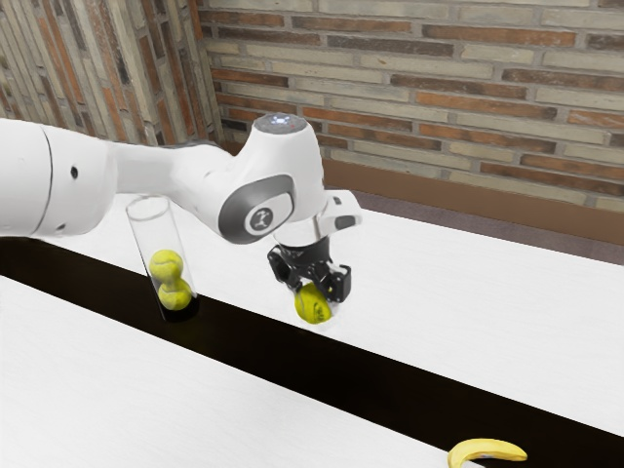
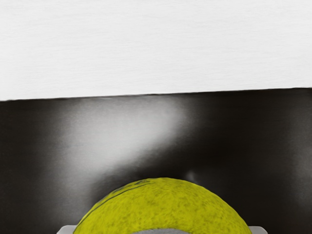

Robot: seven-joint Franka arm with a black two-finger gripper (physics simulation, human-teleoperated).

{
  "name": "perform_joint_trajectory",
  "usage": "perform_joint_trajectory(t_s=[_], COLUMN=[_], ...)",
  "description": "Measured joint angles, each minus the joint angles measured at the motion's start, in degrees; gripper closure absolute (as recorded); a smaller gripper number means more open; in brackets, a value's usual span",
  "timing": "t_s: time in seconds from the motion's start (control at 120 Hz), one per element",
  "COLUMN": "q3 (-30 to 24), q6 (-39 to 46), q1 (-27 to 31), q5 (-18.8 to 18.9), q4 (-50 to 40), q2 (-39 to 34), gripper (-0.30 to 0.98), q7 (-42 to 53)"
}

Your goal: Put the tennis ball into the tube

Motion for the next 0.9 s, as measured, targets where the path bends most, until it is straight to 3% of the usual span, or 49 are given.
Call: perform_joint_trajectory(t_s=[0.142,0.267,0.55,0.9], q3=[1.7,1.8,1.7,1.7], q6=[-9.9,-17.9,-28.1,-31.0], q1=[1.8,8.0,22.1,28.1], q5=[5.4,7.3,7.2,5.7], q4=[9.7,14.8,19.0,22.4], q2=[-3.2,-4.8,-5.0,-0.7], gripper=[0.38,0.37,0.35,0.33], q7=[-0.2,0.1,2.3,6.5])
